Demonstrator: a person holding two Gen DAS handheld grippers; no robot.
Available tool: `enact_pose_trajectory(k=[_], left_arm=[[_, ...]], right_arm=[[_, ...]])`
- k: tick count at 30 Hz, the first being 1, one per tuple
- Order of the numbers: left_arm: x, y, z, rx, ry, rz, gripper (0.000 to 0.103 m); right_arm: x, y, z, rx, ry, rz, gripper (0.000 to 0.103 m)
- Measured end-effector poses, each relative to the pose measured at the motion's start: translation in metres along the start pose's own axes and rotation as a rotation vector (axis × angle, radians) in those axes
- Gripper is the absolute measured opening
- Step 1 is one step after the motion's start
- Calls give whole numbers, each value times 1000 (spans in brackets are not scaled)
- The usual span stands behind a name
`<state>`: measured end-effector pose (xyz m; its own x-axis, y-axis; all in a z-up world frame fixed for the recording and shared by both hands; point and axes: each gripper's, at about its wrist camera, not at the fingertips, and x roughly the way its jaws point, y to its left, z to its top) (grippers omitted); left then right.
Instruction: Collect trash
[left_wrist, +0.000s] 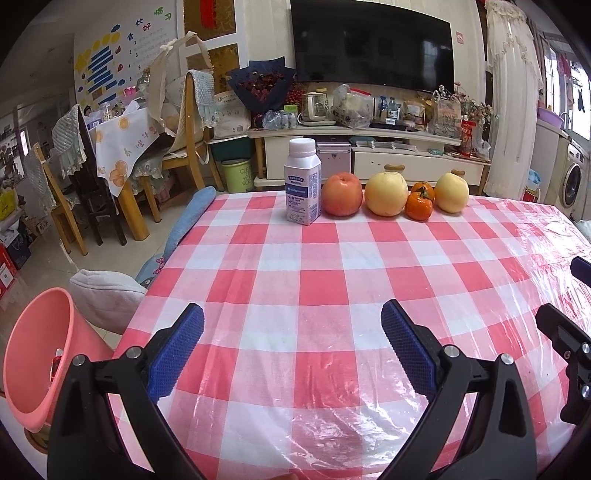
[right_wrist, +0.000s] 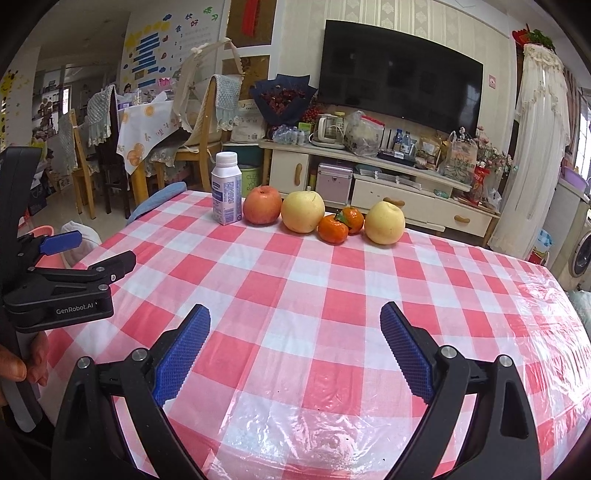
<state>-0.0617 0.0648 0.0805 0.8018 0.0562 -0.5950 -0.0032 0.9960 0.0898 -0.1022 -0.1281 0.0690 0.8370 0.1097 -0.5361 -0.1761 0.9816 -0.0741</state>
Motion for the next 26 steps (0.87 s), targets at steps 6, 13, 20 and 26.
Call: enact_pose_trajectory(k=[6,13,20,26], left_arm=[[5,-5,-1,9,8,-7,97],[10,-12,-2,27,3,-30,97],[36,-13,-1,12,77,-30,97],[66,-8,0,-43,154,-26,97]], right_arm=[[9,2,-2,-4,16,-1,93],[18,4,-3,-3,36,5,94],[40,3,-4,29,91,7,94],[73,-3,-9,84,199,-4,94]])
